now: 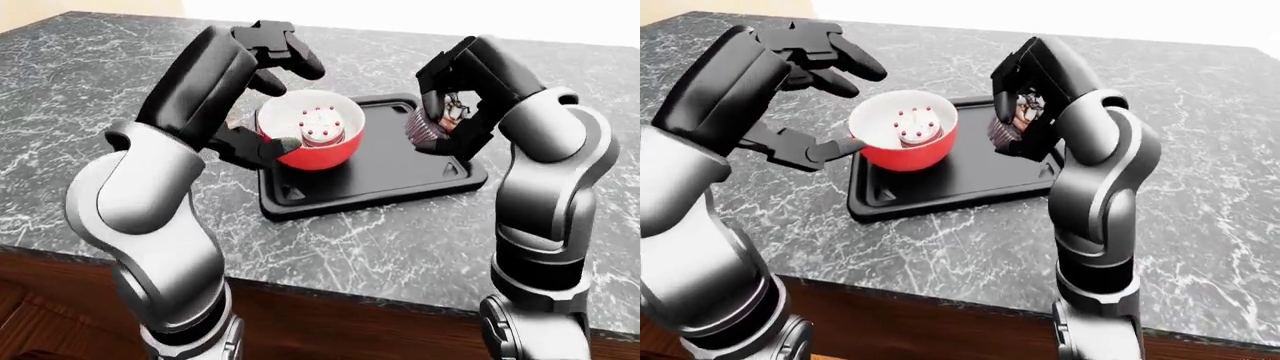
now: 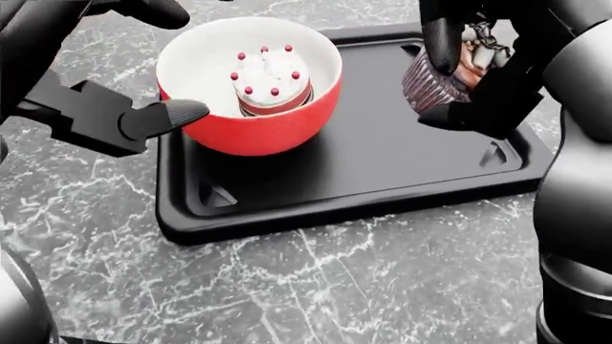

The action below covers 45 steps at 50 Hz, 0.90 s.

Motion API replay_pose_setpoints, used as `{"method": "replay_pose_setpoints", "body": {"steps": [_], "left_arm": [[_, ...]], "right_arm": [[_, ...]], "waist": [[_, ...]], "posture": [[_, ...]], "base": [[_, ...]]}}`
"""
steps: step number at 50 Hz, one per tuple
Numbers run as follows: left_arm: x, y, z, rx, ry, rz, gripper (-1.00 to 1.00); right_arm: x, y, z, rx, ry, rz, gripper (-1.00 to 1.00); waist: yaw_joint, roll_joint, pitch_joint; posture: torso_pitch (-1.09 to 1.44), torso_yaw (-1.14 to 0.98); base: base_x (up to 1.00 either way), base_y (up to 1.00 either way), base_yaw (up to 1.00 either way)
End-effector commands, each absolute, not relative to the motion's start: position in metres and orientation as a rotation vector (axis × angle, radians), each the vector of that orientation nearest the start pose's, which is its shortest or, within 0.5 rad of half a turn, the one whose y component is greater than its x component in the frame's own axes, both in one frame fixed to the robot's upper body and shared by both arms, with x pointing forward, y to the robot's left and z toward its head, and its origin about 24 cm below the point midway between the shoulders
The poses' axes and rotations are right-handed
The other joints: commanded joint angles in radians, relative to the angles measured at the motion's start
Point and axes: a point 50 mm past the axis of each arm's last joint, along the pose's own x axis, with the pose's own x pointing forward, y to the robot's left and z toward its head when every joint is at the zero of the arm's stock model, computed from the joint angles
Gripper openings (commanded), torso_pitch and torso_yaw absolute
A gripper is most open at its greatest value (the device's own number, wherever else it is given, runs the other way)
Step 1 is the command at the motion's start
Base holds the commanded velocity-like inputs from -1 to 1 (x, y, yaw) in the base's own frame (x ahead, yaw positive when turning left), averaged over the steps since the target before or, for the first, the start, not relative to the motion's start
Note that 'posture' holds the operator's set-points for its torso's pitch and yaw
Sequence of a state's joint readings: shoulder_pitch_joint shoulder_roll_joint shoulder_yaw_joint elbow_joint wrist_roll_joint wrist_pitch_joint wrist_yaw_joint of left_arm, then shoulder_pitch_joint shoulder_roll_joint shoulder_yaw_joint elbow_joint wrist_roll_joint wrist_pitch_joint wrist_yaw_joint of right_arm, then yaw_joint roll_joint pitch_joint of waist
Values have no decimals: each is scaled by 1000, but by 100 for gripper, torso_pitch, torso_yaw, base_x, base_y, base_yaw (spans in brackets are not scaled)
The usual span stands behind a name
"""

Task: Pick up the bowl with cake and place it on the tray. Pick up the cupcake and place it on the tray.

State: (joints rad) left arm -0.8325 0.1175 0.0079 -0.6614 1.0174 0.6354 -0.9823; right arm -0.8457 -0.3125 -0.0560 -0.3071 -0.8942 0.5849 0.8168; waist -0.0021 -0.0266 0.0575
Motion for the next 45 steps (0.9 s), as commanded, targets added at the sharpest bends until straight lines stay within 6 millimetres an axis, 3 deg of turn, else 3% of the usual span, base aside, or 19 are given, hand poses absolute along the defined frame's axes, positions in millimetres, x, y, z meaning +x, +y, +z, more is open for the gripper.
{"method": "replay_pose_setpoints", "body": {"steps": [1, 6, 10, 17, 27, 38, 45], "left_arm": [[237, 126, 325, 908, -515, -117, 15], [226, 134, 330, 872, -531, -100, 51], [225, 137, 330, 858, -531, -89, 100], [221, 141, 333, 842, -540, -76, 100], [220, 144, 332, 829, -542, -71, 100], [219, 148, 332, 830, -541, -65, 100], [220, 149, 332, 830, -541, -61, 100]], "right_arm": [[297, -160, 313, -1021, -324, -9, -100], [306, -159, 304, -1027, -302, -5, -100], [311, -157, 296, -1042, -287, 0, -100], [325, -147, 284, -1075, -280, 10, -100], [342, -139, 282, -1103, -281, -44, -100], [348, -134, 277, -1106, -265, -37, -100], [351, -137, 268, -1116, -236, -31, -84]], "waist": [[2, 4, -25], [2, 2, -26], [3, 2, -25], [4, 7, -25], [3, 13, -24], [6, 14, -27], [7, 12, -28]], "posture": [[0, 0], [0, 0], [0, 0], [0, 0], [0, 0], [0, 0], [0, 0]], "base": [[0, 0, 0], [0, 0, 0], [0, 0, 0], [0, 0, 0], [0, 0, 0], [0, 0, 0], [0, 0, 0]]}}
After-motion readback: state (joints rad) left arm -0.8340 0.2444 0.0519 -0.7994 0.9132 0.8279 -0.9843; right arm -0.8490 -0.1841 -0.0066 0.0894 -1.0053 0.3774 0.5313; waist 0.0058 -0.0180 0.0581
